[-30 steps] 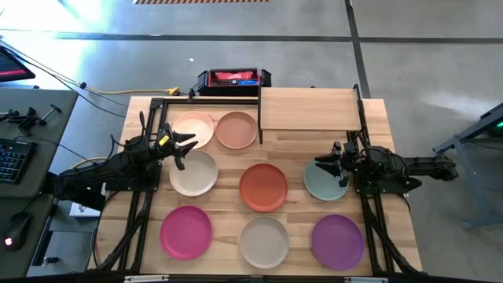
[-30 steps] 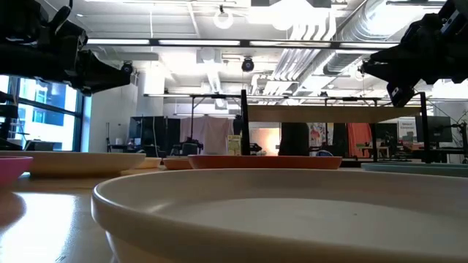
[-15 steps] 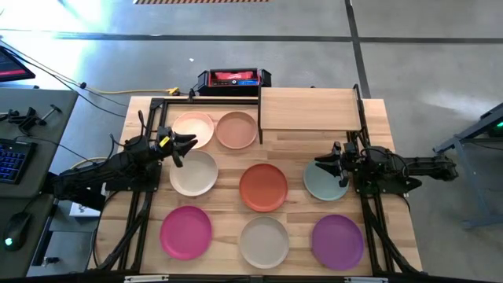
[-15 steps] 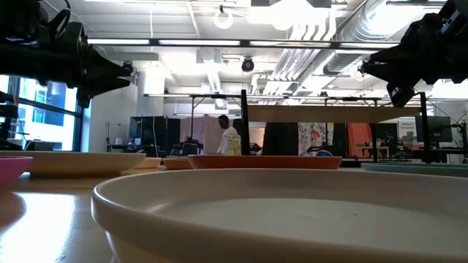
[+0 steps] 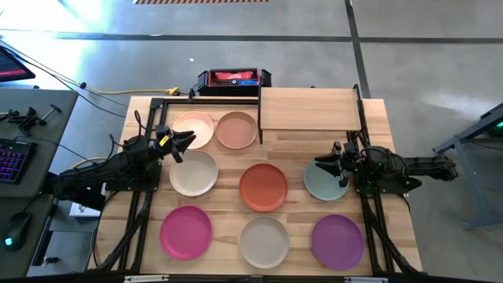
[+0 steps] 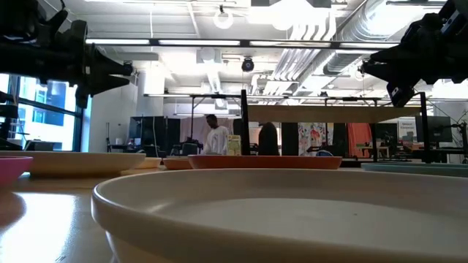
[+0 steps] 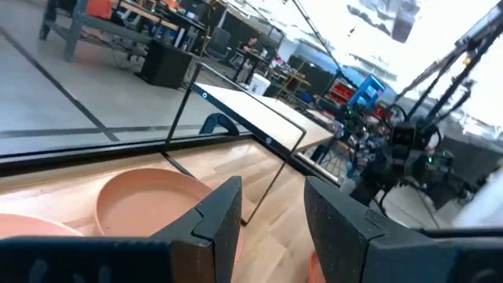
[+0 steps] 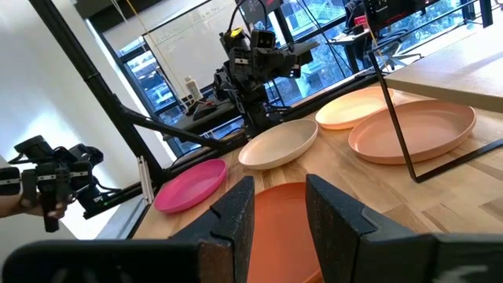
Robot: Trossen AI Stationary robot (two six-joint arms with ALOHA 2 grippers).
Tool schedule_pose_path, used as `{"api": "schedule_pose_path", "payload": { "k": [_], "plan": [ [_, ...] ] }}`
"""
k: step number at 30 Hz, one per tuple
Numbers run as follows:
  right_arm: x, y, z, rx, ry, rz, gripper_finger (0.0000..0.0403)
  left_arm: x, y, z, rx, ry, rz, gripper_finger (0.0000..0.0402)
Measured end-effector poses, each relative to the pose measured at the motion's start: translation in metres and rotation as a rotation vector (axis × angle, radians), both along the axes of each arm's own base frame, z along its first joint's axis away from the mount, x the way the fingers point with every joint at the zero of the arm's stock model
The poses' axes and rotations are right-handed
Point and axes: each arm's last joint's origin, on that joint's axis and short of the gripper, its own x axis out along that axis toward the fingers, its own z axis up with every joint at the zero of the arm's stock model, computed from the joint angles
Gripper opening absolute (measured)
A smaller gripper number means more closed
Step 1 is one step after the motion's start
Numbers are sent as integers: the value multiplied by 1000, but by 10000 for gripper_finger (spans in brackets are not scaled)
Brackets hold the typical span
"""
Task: Place and stack plates onto a shelf
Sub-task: Put the orange plate on the shelf
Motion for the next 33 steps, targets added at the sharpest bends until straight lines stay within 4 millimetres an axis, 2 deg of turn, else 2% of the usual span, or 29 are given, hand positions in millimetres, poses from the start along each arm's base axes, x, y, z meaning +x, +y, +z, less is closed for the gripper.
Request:
{"api": "schedule_pose_path", "payload": {
  "k": [16, 27, 30, 33],
  "plan": [
    [0, 0, 0, 0, 0, -4, 99, 0, 0, 1, 23, 3, 13, 129],
    [0, 0, 0, 63, -3, -10, 99, 0, 1, 0, 16, 4, 17, 129],
    [0, 0, 1, 63, -6, -12, 99, 0, 1, 1, -32, -32, 23, 129],
    [-1, 0, 7, 62, -26, -13, 99, -1, 1, 9, -44, -138, 16, 129]
  ]
}}
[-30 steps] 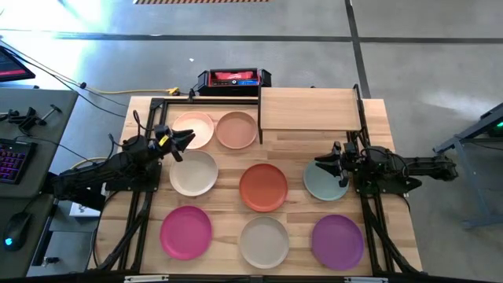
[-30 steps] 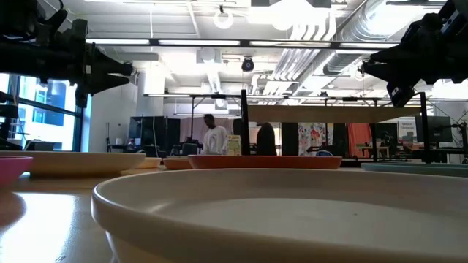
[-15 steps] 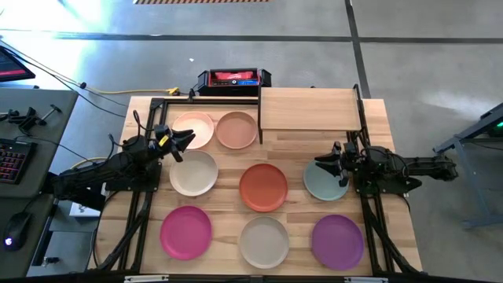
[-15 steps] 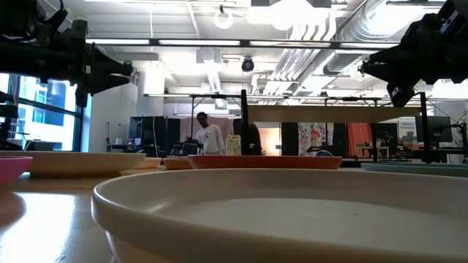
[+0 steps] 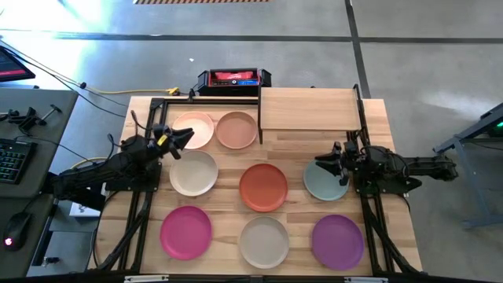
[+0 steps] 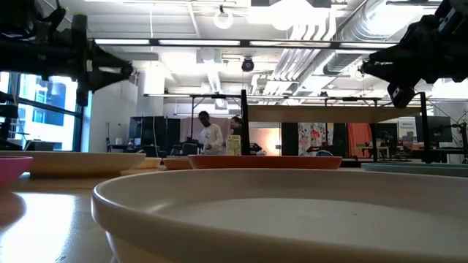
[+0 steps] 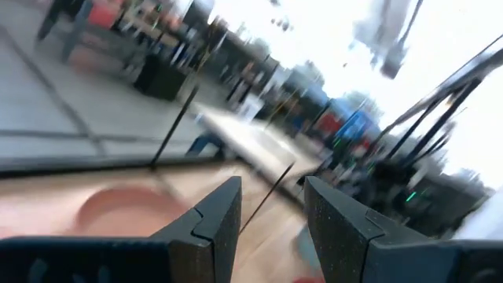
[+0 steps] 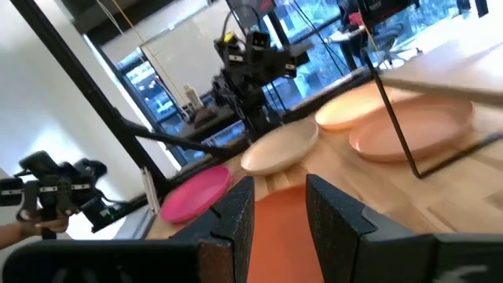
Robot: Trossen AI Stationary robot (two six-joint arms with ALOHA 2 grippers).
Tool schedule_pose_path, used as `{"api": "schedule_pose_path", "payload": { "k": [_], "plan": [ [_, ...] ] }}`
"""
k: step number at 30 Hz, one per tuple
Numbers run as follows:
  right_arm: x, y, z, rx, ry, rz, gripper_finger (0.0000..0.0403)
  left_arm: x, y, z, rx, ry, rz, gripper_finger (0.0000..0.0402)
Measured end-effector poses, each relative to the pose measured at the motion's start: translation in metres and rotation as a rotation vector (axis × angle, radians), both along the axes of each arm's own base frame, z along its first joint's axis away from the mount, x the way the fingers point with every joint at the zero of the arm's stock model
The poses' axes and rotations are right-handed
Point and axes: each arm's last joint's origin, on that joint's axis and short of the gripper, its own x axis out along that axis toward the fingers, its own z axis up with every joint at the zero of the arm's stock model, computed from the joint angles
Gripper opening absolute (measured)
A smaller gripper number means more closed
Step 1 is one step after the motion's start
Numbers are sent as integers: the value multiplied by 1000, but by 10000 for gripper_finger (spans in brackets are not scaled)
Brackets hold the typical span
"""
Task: Place and stack plates onto a shelf
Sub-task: Put the orange plate on the shelf
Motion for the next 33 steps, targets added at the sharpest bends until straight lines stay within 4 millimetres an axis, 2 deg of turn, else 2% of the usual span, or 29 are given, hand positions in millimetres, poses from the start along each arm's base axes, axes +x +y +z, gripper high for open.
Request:
{"api": "schedule_pose_path", "payload": {
  "k": [3, 9, 13, 18, 23, 28, 33],
  "plan": [
    [-2, 0, 10, -4, -60, -1, 99, -3, -1, 15, 72, -138, 3, 129],
    [-6, 0, 31, -20, -183, -4, 99, -20, -7, 49, 360, -424, 86, 129],
    [-11, -1, 48, -88, -291, -39, 99, -29, -10, 58, 427, -532, 118, 129],
    [-22, -1, 74, -163, -378, -77, 99, -31, -11, 66, 422, -560, 126, 129],
    [-30, -2, 100, -192, -424, -89, 99, -33, -12, 85, 453, -563, 141, 129],
    [-30, -2, 125, -200, -343, -81, 99, -28, -11, 110, 467, -508, 77, 129],
    [-18, -1, 149, -193, -204, -54, 99, -16, -9, 138, 463, -420, 0, 129]
  ]
}}
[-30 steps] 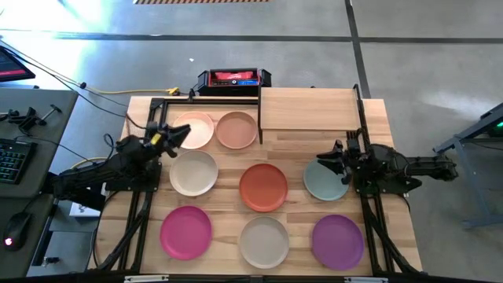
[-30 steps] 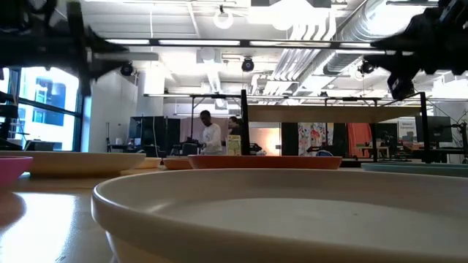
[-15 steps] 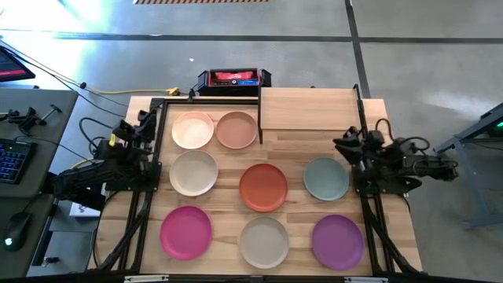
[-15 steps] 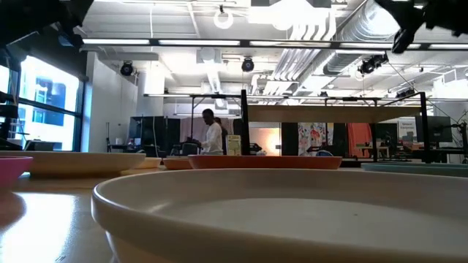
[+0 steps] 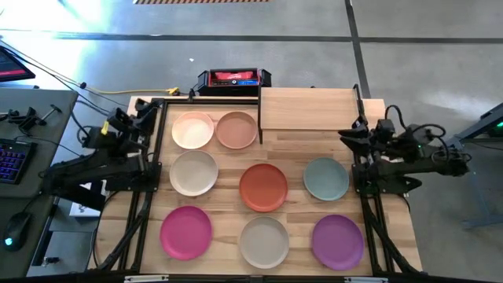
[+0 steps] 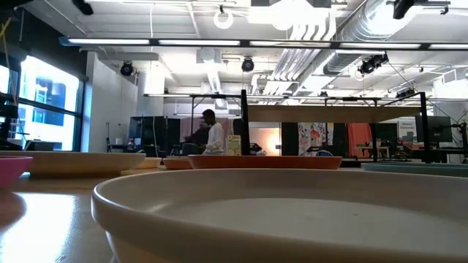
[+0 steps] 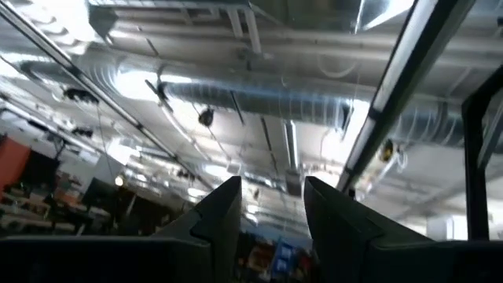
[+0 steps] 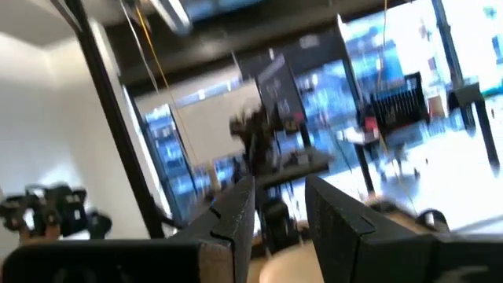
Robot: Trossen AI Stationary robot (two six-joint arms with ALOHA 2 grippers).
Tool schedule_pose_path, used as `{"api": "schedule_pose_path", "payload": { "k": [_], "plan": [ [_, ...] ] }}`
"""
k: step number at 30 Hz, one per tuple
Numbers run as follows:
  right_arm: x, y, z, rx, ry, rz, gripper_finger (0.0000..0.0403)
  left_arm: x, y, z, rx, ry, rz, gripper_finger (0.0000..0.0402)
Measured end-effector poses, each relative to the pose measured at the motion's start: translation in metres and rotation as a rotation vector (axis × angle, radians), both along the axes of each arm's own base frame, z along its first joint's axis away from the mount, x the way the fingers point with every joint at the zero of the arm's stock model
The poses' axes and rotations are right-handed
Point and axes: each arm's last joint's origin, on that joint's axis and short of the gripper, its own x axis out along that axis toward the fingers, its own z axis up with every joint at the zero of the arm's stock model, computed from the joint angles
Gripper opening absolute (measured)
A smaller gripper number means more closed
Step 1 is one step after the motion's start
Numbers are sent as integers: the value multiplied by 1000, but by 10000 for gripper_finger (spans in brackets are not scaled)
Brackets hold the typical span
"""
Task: Place and stack plates onto a shelf
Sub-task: Put the orange plate on the shelf
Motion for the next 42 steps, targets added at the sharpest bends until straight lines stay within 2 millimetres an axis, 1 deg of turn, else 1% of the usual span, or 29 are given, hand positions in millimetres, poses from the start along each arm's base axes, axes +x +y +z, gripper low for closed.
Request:
{"api": "schedule_pose_path", "payload": {
  "k": [4, 8, 11, 15, 18, 22, 29, 33, 39, 42],
  "plan": [
    [11, 0, 14, 90, 180, 22, 99, 14, 4, 17, -5, 92, -33, 129],
    [23, 1, 23, 202, 377, 32, 99, 27, 7, 27, -32, 179, -94, 129],
    [33, 3, 29, 281, 497, 93, 99, 37, 10, 29, -98, 235, -140, 129],
    [47, 7, 35, 393, 638, 189, 99, 47, 13, 24, -178, 335, -185, 129],
    [58, 8, 35, 473, 743, 190, 99, 53, 14, 17, -217, 397, -224, 129],
    [68, 8, 28, 562, 885, 141, 99, 55, 14, 11, -252, 449, -260, 129],
    [83, 9, 6, 698, 1104, 35, 99, 57, 13, 2, -264, 550, -285, 129],
    [93, 9, -7, 744, 1212, -11, 99, 57, 13, -7, -302, 635, -281, 129],
    [114, 15, -24, 778, 1327, -51, 99, 57, 13, -21, -369, 766, -280, 129],
    [124, 19, -34, 797, 1382, -77, 99, 56, 12, -25, -379, 813, -321, 129]
  ]
}}
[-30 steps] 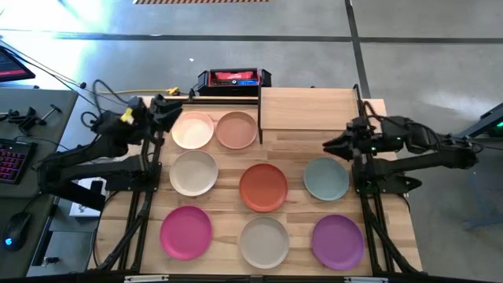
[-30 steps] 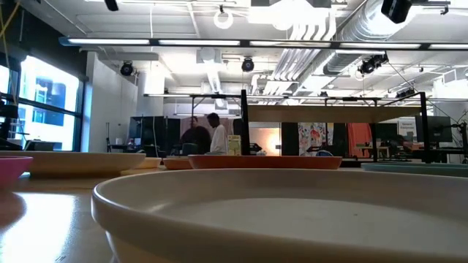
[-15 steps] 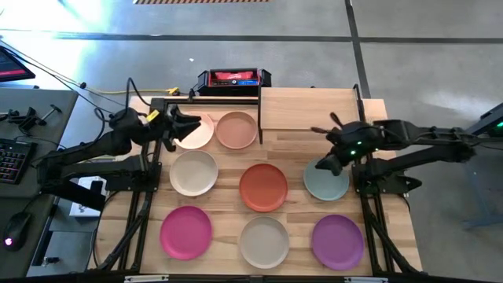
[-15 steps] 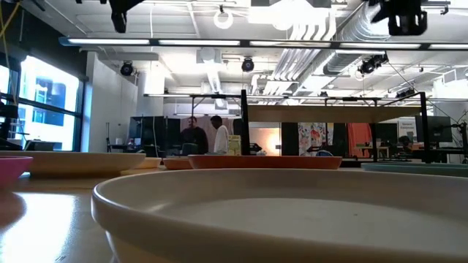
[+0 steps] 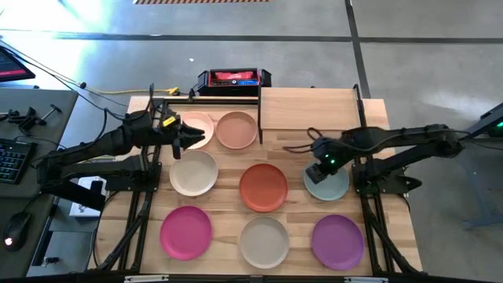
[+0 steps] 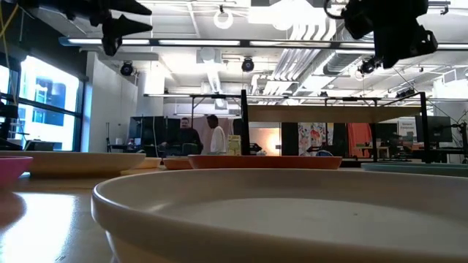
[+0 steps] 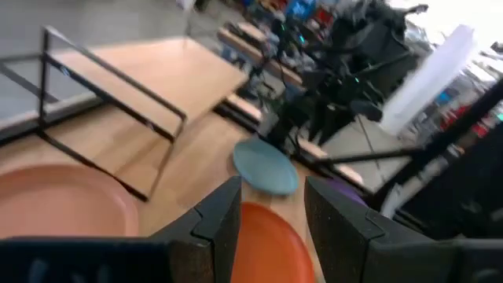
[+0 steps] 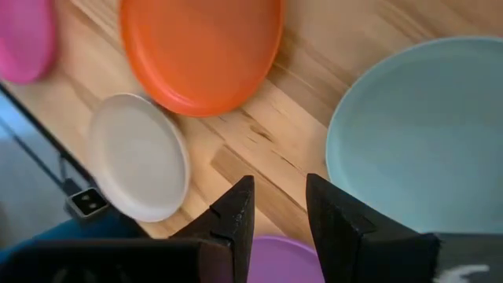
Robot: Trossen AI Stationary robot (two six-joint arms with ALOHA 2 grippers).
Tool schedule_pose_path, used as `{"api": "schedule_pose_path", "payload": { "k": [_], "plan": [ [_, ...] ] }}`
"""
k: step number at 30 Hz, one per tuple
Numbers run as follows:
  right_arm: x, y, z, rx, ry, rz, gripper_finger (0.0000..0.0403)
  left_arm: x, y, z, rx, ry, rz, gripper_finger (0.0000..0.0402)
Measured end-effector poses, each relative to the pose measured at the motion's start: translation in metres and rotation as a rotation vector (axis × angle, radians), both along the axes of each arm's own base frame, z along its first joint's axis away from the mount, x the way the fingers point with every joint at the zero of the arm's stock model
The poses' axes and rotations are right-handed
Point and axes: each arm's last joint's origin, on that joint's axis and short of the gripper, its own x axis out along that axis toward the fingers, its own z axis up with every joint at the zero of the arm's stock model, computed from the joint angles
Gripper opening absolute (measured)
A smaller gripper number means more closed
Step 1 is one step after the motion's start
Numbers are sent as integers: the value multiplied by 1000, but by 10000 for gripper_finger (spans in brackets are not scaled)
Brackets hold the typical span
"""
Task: Place and stack plates onto a shelf
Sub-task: Put the orange plate on the shelf
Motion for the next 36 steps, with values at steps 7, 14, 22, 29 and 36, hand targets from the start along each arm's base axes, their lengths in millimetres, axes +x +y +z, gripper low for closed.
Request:
{"api": "schedule_pose_path", "payload": {
  "k": [7, 14, 22, 29, 36],
  "plan": [
    [24, 14, -24, 22, 103, -19, 99, 2, -4, -3, -19, 24, -89, 129],
    [39, 33, -45, 60, 209, -77, 99, 8, -9, -7, -7, 60, -139, 129],
    [63, 46, -61, 53, 142, -206, 99, 18, -13, -15, 6, 125, -188, 129],
    [74, 45, -77, -46, 138, -334, 99, 21, -15, -17, 28, 143, -213, 129],
    [84, 45, -96, -95, 167, -419, 99, 22, -15, -17, 28, 144, -210, 129]
  ]
}}
